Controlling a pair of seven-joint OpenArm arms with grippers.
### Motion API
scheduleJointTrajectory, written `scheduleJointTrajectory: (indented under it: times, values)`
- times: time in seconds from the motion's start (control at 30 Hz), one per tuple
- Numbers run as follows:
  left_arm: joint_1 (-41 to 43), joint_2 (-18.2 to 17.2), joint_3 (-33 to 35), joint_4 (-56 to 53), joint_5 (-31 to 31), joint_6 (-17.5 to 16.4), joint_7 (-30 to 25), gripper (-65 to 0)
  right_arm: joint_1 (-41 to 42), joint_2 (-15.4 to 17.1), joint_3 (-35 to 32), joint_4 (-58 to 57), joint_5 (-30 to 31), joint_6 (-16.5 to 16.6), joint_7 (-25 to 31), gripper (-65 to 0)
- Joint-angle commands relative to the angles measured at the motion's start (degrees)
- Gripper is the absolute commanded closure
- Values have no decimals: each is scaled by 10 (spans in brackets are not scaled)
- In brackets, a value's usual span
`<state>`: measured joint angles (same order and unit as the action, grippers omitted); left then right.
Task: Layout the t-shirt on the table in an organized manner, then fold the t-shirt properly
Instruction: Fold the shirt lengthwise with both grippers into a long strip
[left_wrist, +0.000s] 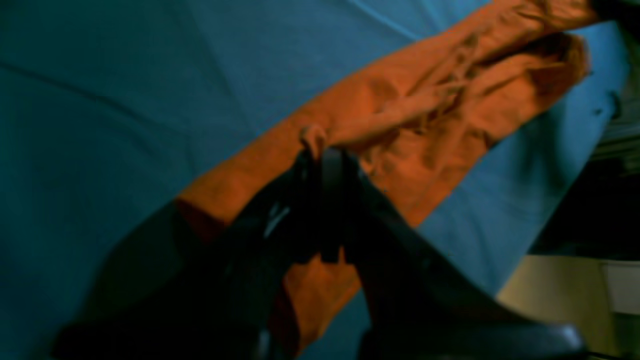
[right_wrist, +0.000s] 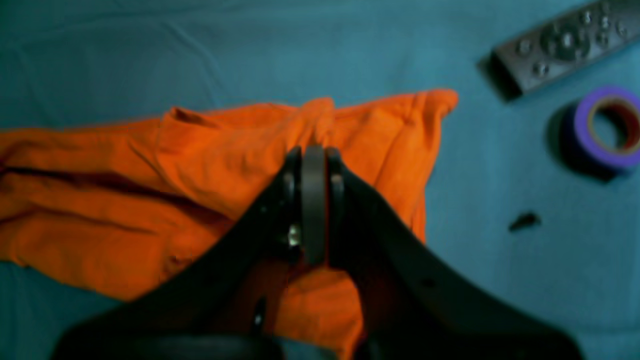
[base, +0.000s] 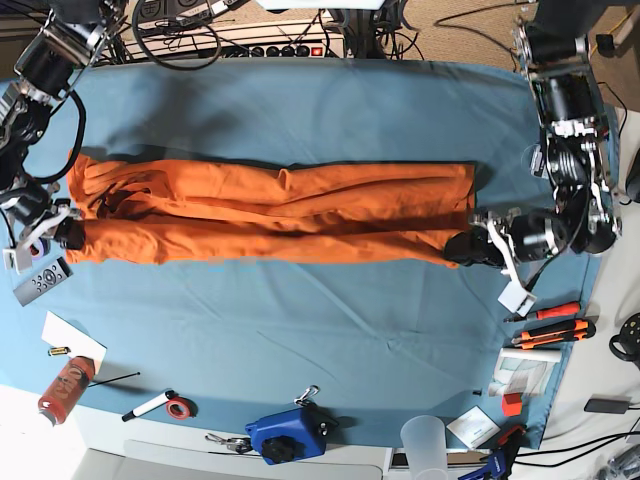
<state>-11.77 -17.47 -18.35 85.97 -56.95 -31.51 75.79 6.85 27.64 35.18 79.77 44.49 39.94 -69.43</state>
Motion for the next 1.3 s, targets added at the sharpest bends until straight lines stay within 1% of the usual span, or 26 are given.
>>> scheduleJointTrajectory:
  times: [0.0, 0.17, 0.23, 0.4, 0.47, 0.57, 0.7, 0.83, 0.9, 0.93, 1.0, 1.03, 1.07, 1.1, 1.13, 1.17, 1.27]
  values:
    - [-5, -6, -2, 18, 2, 4, -12, 0, 6, 16, 9, 10, 11, 1, 12, 0]
    - [29, -6, -2, 24, 8, 4, -13, 0, -4, 16, 17, 10, 1, 1, -12, 0]
    - [44, -6, -2, 24, 8, 4, -13, 0, -9, 16, 17, 10, -17, 1, -9, 0]
    - [55, -6, -5, 24, 9, 4, -14, 0, -16, 16, 17, 7, -85, 1, 28, 0]
    - [54, -6, -13, 24, 9, 4, -24, 0, -16, 16, 17, 7, -101, -5, 42, 0]
    - [53, -6, -31, 24, 10, 4, -25, 0, -17, 16, 17, 7, -110, -8, 43, 0]
    - [53, -6, -37, 24, 34, 4, -24, 0, -16, 16, 17, 7, -126, -8, 54, 0]
    - [53, -6, -37, 24, 20, 3, -23, 0, -16, 15, 17, 7, -125, -8, 55, 0]
    - [53, -6, -37, 24, 17, -1, -22, 0, -16, 15, 17, 7, -124, -7, 44, 0]
    - [53, -6, -37, 24, 17, -1, -22, -45, -16, 16, 16, 7, -124, -7, 36, 0]
    - [55, -6, -37, 24, 17, 0, -24, -181, -16, 16, 16, 7, -124, -5, 19, 0]
    - [56, -6, -37, 24, 17, 9, -24, -232, -16, 16, 16, 7, -124, -3, 11, -36]
    - [56, -6, -37, 24, 17, 21, -24, -262, -16, 16, 16, 7, -124, 1, 0, -91]
    - [58, -6, -37, 24, 19, 27, -27, -272, -16, 16, 16, 7, -124, 1, -9, -140]
    - [60, -6, -37, 24, 24, 33, -31, -272, -16, 16, 16, 7, -124, 1, -16, -176]
    - [63, -6, -36, 24, 32, 33, -34, -271, -16, 16, 16, 7, -124, 1, -23, -192]
    - [67, -3, -35, 24, 37, 35, -35, -271, -16, 15, 16, 7, -124, 1, -26, -192]
